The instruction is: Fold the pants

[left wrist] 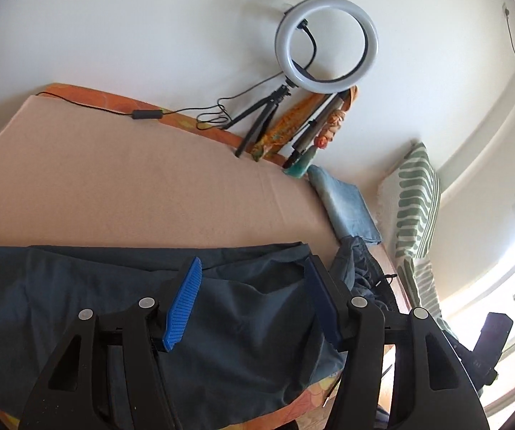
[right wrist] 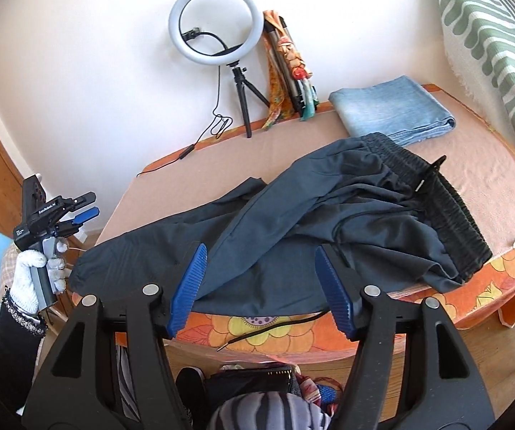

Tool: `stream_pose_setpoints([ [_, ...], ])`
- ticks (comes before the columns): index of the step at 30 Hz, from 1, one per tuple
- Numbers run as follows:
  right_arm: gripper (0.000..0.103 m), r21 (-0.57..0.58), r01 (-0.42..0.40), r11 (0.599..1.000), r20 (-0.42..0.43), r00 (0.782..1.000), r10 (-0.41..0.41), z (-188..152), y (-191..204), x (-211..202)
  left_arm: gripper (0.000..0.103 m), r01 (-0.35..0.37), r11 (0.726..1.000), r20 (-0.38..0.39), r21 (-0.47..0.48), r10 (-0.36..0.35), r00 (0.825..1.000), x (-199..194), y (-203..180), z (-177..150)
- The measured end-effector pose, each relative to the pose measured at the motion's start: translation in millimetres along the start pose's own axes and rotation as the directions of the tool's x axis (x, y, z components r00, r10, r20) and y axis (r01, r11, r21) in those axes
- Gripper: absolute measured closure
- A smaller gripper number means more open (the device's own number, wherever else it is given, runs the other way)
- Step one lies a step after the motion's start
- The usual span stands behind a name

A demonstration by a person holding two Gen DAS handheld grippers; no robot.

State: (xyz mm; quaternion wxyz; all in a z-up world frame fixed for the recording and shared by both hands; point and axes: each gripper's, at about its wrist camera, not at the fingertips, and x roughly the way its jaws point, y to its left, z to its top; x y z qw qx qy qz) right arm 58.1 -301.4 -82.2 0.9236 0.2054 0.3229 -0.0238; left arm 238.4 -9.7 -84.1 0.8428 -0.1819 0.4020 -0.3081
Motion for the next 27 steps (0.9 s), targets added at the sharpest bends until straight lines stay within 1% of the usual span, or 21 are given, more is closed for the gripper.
stream_pose_setpoints([
  [1,0.037,0.009,0.018,1.0,0.004,1.0,-0.018,-1,-9,-3,0.039,0.022,1.0,-0.023,0.009,-0.022,1.0,13,-10,1],
  [2,0.037,0.018,0.039,0.999,0.007,0.999,-0.039,-2,-18,-4,0.038,0.036,0.999,-0.044,0.015,-0.035,0.998,24,-20,1],
  [8,0.037,0.105,0.132,0.986,0.006,0.991,-0.134,-9,-75,-13,0.038,0.108,0.99,-0.172,0.093,-0.091,0.981,89,-80,0],
  [11,0.037,0.144,0.169,0.975,-0.004,0.985,-0.17,-13,-104,-17,0.037,0.143,0.983,-0.216,0.119,-0.115,0.97,115,-104,-2],
  [13,0.037,0.162,0.195,0.967,-0.008,0.98,-0.197,-17,-121,-20,0.033,0.158,0.979,-0.249,0.126,-0.123,0.961,133,-119,-3],
  [18,0.035,0.223,0.228,0.948,-0.028,0.973,-0.228,-23,-163,-22,0.033,0.19,0.975,-0.322,0.119,-0.143,0.936,178,-151,-4],
  [20,0.033,0.238,0.238,0.942,-0.029,0.971,-0.238,-25,-176,-23,0.033,0.199,0.971,-0.346,0.133,-0.143,0.927,196,-163,-3],
  [22,0.031,0.252,0.249,0.935,-0.033,0.968,-0.248,-26,-188,-21,0.033,0.18,0.972,-0.359,0.148,-0.117,0.926,214,-172,-3],
  [25,0.031,0.277,0.239,0.931,-0.038,0.97,-0.238,-26,-206,-17,0.033,0.173,0.971,-0.389,0.167,-0.097,0.916,245,-185,-2],
  [27,0.031,0.292,0.229,0.929,-0.043,0.973,-0.227,-25,-216,-12,0.033,0.169,0.972,-0.41,0.164,-0.089,0.908,264,-191,-2],
])
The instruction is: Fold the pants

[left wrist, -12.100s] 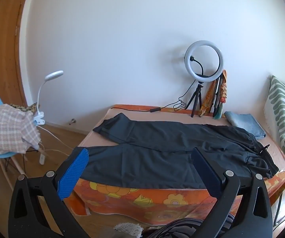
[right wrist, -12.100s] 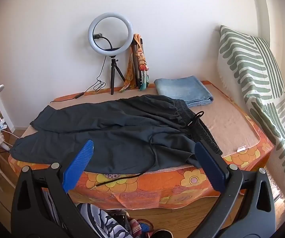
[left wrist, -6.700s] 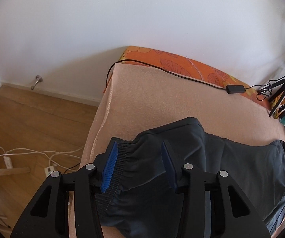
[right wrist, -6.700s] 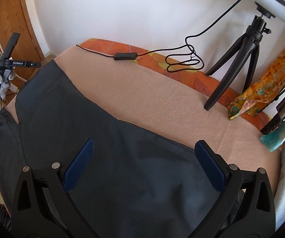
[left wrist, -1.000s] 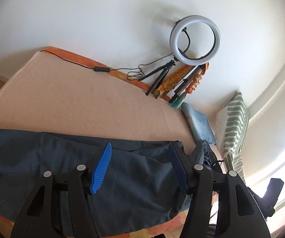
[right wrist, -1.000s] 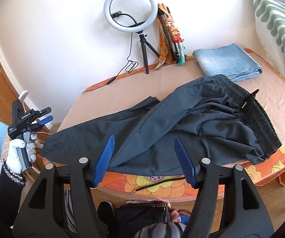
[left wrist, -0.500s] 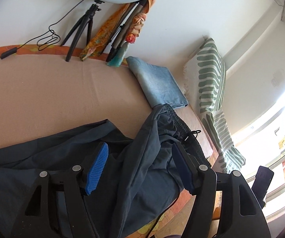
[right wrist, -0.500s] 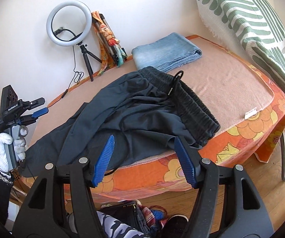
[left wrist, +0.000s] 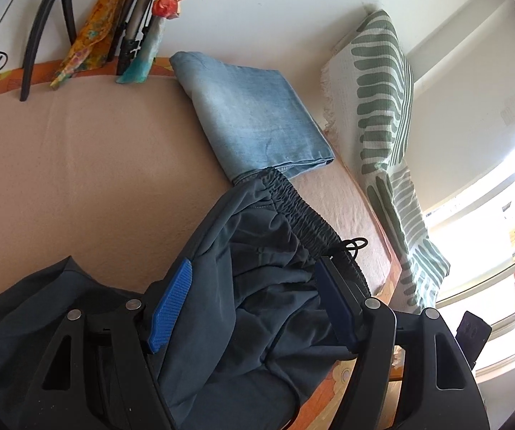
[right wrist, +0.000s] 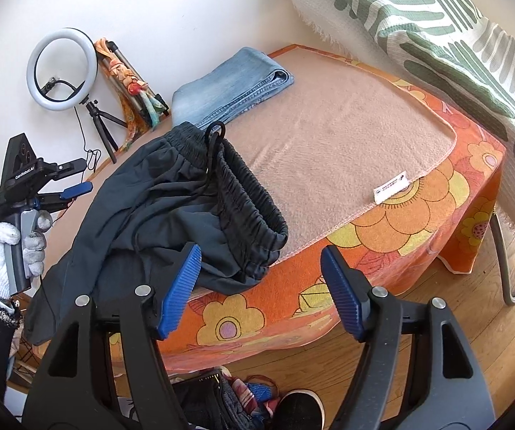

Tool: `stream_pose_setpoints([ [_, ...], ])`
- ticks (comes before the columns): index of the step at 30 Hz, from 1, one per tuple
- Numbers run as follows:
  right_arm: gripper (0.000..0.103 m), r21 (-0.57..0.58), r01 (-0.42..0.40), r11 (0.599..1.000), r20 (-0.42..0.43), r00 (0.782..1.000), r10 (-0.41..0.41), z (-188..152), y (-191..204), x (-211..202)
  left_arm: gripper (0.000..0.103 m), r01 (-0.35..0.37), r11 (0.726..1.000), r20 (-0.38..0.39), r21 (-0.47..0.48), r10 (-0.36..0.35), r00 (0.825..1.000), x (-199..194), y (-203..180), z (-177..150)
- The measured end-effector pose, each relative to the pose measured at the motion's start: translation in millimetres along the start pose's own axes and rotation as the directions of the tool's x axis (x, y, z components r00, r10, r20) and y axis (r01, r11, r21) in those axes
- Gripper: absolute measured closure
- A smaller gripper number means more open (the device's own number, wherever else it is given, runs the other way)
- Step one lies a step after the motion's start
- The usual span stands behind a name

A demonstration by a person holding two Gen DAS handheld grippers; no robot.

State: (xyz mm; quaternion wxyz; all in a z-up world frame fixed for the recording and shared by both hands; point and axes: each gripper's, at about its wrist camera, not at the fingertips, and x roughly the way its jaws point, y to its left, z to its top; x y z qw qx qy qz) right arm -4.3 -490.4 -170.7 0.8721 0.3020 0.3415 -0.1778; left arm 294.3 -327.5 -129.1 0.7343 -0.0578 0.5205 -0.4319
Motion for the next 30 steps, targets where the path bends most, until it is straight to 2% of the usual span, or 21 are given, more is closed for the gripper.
stream_pose_setpoints([
  [2,0.031,0.004,-0.011,1.0,-0.006,1.0,0.011,3,-6,6,0.033,-0.008,1.0,-0.023,-0.009,0.008,1.0,15,-1,6],
  [9,0.031,0.028,-0.048,0.998,-0.049,0.998,0.05,10,-21,34,0.033,-0.09,0.993,-0.091,0.08,0.097,0.991,51,-12,23],
  [12,0.031,0.033,-0.067,0.997,-0.069,0.995,0.069,10,-22,44,0.033,-0.19,0.97,-0.071,0.151,0.202,0.977,58,-12,32],
  [13,0.031,0.03,-0.073,0.997,-0.074,0.994,0.075,10,-21,46,0.033,-0.206,0.965,-0.063,0.161,0.218,0.974,59,-9,36],
  [15,0.031,0.02,-0.078,0.997,-0.082,0.993,0.08,9,-19,50,0.033,-0.19,0.972,-0.08,0.138,0.203,0.976,64,-2,42],
  [19,0.031,0.008,-0.081,0.997,-0.09,0.993,0.081,11,-17,58,0.033,-0.143,0.987,-0.191,0.069,0.154,0.969,88,11,41],
  [23,0.031,0.016,-0.087,0.996,-0.089,0.992,0.088,14,-18,63,0.036,-0.088,0.996,-0.153,0.019,0.09,0.984,93,15,35],
  [24,0.033,0.017,-0.089,0.996,-0.09,0.992,0.09,14,-18,64,0.041,-0.083,0.996,-0.134,0.014,0.084,0.987,93,15,34],
  [25,0.036,0.016,-0.089,0.996,-0.093,0.992,0.09,14,-17,65,0.052,-0.078,0.997,-0.118,0.01,0.078,0.99,92,15,34],
  [27,0.038,0.016,-0.095,0.995,-0.105,0.99,0.096,14,-17,67,0.086,-0.038,0.999,-0.103,0.003,0.038,0.994,89,15,33],
  [28,0.039,0.015,-0.092,0.996,-0.109,0.99,0.093,14,-17,69,0.093,-0.024,1.0,-0.09,0.009,0.025,0.996,87,13,32],
  [30,0.047,0.012,-0.095,0.995,-0.12,0.988,0.096,14,-16,72,0.095,-0.011,0.999,-0.07,0.044,0.014,0.997,84,6,32],
])
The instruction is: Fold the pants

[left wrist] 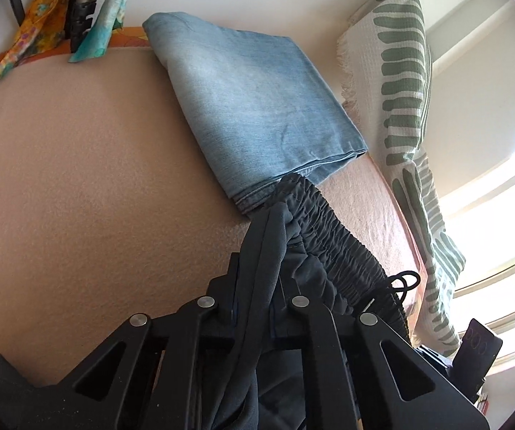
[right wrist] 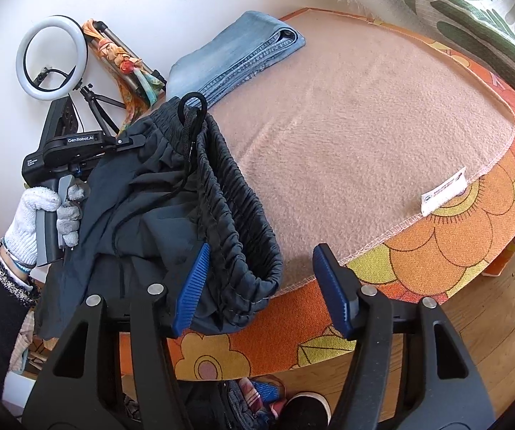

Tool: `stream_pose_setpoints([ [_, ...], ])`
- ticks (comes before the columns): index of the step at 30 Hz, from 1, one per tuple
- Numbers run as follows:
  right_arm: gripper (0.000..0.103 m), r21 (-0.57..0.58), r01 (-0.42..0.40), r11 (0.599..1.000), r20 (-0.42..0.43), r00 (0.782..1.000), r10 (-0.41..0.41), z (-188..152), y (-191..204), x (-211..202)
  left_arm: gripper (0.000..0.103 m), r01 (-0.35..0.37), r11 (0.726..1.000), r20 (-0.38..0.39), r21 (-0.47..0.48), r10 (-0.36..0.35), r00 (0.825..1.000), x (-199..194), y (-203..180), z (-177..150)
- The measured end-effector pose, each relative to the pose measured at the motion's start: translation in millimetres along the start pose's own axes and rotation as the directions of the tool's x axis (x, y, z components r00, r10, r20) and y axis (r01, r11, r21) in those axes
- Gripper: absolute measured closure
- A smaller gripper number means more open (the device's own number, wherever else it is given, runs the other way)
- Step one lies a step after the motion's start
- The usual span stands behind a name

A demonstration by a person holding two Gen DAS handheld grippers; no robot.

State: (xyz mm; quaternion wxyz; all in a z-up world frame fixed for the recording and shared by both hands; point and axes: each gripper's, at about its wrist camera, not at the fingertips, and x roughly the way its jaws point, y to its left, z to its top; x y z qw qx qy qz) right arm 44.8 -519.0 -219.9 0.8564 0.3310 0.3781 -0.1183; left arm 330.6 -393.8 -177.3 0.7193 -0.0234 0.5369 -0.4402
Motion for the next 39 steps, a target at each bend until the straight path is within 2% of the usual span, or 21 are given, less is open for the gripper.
stream_pose_setpoints([
  [3,0.076,0.003,-0.022,1.0,-0.024,0.999,0.022,0,1,5,0.099,0.032,0.998,0.02,0.047,-0.033,0.999,-11,-14,-3],
  [6,0.084,0.019,-0.03,0.999,-0.011,0.999,0.03,3,2,5,0.1,0.091,0.992,0.039,0.088,-0.095,0.995,-27,-37,-7],
  [10,0.087,0.047,-0.048,0.998,0.028,0.999,0.047,13,2,-1,0.101,0.15,0.967,0.046,0.204,-0.163,0.986,-49,-80,-23],
  [14,0.088,0.096,-0.083,0.992,0.057,0.995,0.077,22,-3,-5,0.101,0.22,0.936,-0.017,0.274,-0.224,0.974,-46,-115,-50],
  [18,0.088,0.086,-0.074,0.994,0.059,0.996,0.069,26,-1,-6,0.101,0.249,0.904,-0.095,0.347,-0.23,0.969,-27,-145,-79],
  [20,0.087,0.07,-0.068,0.995,0.048,0.997,0.065,25,0,-5,0.101,0.242,0.895,-0.13,0.375,-0.208,0.97,-12,-154,-92],
  [23,0.083,0.07,-0.075,0.995,0.039,0.997,0.072,22,-5,-9,0.101,0.248,0.888,-0.186,0.387,-0.188,0.964,9,-158,-108],
  [25,0.069,0.083,-0.057,0.995,0.052,0.997,0.053,20,-13,-15,0.101,0.235,0.881,-0.215,0.41,-0.158,0.964,21,-159,-117],
  [27,0.063,0.116,-0.051,0.992,0.075,0.996,0.042,20,-25,-22,0.101,0.227,0.876,-0.238,0.425,-0.134,0.962,31,-160,-124],
  [29,0.062,0.161,-0.079,0.984,0.094,0.993,0.065,22,-37,-29,0.101,0.229,0.876,-0.266,0.425,-0.121,0.956,40,-160,-128],
  [30,0.057,0.174,-0.098,0.98,0.101,0.992,0.082,25,-41,-31,0.101,0.226,0.878,-0.276,0.423,-0.113,0.955,43,-160,-130],
  [31,0.046,0.179,-0.114,0.977,0.104,0.99,0.096,28,-43,-32,0.098,0.218,0.88,-0.276,0.421,-0.105,0.956,45,-160,-131],
  [33,0.033,0.169,-0.132,0.977,0.102,0.988,0.115,37,-43,-32,0.092,0.223,0.883,-0.29,0.413,-0.105,0.951,48,-160,-131],
  [34,0.028,0.156,-0.146,0.977,0.086,0.987,0.134,42,-42,-28,0.092,0.23,0.881,-0.298,0.414,-0.107,0.949,47,-161,-131],
  [35,0.028,0.146,-0.16,0.976,0.063,0.986,0.152,48,-40,-23,0.09,0.224,0.878,-0.301,0.424,-0.097,0.949,45,-163,-132],
  [37,0.028,0.129,-0.171,0.977,0.026,0.985,0.169,58,-38,-8,0.081,0.202,0.879,-0.313,0.431,-0.064,0.947,36,-165,-132],
  [39,0.028,0.111,-0.181,0.977,0.002,0.983,0.182,68,-37,8,0.081,0.2,0.882,-0.285,0.426,-0.079,0.955,15,-163,-130],
])
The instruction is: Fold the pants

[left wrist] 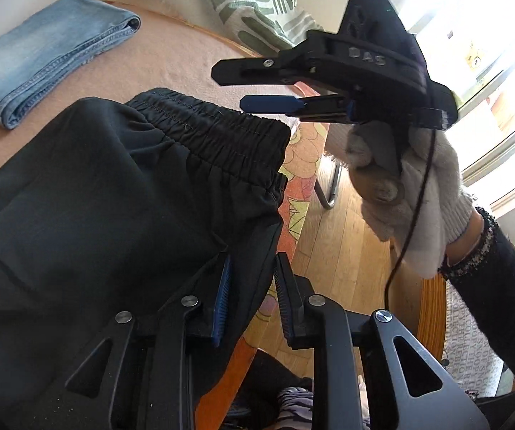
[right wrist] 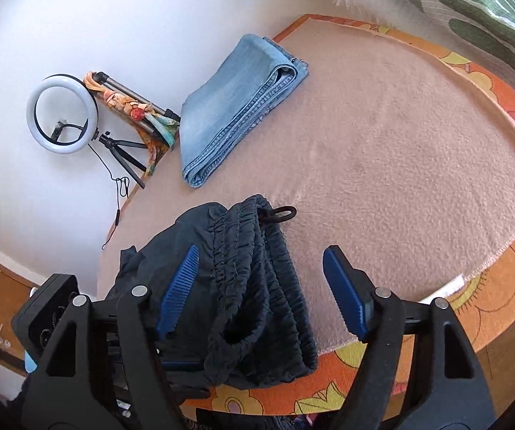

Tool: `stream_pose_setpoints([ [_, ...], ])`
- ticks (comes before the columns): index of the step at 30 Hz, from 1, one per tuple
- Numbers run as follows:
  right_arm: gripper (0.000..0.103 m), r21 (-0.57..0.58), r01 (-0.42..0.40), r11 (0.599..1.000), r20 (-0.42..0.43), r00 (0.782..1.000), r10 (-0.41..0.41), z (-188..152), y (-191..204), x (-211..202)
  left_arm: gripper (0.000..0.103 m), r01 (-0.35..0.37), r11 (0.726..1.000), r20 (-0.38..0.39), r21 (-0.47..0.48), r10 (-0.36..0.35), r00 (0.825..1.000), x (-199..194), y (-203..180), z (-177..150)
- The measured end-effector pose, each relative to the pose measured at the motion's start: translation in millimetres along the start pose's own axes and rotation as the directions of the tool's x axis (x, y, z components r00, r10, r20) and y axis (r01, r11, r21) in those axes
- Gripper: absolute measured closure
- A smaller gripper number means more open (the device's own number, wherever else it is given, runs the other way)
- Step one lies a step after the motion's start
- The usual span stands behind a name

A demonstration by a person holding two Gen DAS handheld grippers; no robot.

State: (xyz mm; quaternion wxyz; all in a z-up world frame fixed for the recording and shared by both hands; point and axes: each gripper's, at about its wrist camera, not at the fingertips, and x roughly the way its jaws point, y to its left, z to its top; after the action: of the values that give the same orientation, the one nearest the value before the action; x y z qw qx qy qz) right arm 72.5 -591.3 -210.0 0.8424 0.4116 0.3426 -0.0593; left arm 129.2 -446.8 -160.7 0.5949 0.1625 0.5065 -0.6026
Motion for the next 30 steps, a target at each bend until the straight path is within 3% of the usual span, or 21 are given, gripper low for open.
stream_pose_setpoints([
  [2,0.028,-0.011,0.002,1.0,-0.027,1.0,-0.002,10,-3,18,0.081,0.01,0.999,0.059,-0.038,-0.008,0.998,-34,6,-10],
  [4,0.028,-0.008,-0.018,1.0,-0.038,0.999,0.017,19,-3,31,0.074,-0.001,0.998,0.131,-0.069,0.011,0.991,-75,15,-27],
  [7,0.028,0.011,-0.053,0.999,-0.073,0.996,0.053,27,-5,51,0.071,-0.119,0.986,0.226,-0.116,0.143,0.964,-136,33,-68],
  [9,0.028,-0.009,-0.06,0.998,-0.102,0.993,0.058,29,-2,63,0.071,-0.207,0.958,0.253,-0.199,0.254,0.933,-173,51,-105],
  [11,0.028,-0.039,-0.088,0.995,-0.12,0.989,0.083,28,5,69,0.071,-0.264,0.91,0.251,-0.318,0.35,0.903,-203,77,-147],
  [13,0.028,-0.047,-0.129,0.991,-0.153,0.981,0.12,25,10,75,0.071,-0.254,0.852,0.253,-0.457,0.398,0.882,-229,105,-192],
  [17,0.032,-0.134,-0.131,0.982,-0.175,0.979,0.107,13,23,76,0.071,-0.298,0.688,0.202,-0.662,0.547,0.813,-255,144,-275],
  [19,0.06,-0.148,-0.107,0.983,-0.185,0.98,0.079,9,25,77,0.071,-0.277,0.619,0.187,-0.735,0.577,0.795,-264,159,-313],
  [21,0.068,-0.133,-0.105,0.986,-0.18,0.98,0.08,6,25,75,0.071,-0.295,0.547,0.144,-0.783,0.621,0.77,-267,174,-342],
  [24,0.078,-0.169,-0.088,0.982,-0.138,0.988,0.065,0,38,64,0.071,-0.292,0.48,0.122,-0.828,0.661,0.74,-273,186,-375],
  [26,0.081,-0.192,-0.049,0.98,-0.101,0.994,0.03,-3,49,55,0.071,-0.322,0.449,0.091,-0.834,0.688,0.72,-271,192,-384],
  [28,0.085,-0.216,-0.006,0.976,-0.056,0.998,-0.007,-4,59,43,0.071,-0.319,0.432,0.08,-0.844,0.689,0.72,-269,199,-393],
  [30,0.086,-0.261,0.05,0.964,-0.003,0.999,-0.052,-3,72,28,0.071,-0.297,0.437,0.11,-0.849,0.695,0.71,-271,199,-398],
])
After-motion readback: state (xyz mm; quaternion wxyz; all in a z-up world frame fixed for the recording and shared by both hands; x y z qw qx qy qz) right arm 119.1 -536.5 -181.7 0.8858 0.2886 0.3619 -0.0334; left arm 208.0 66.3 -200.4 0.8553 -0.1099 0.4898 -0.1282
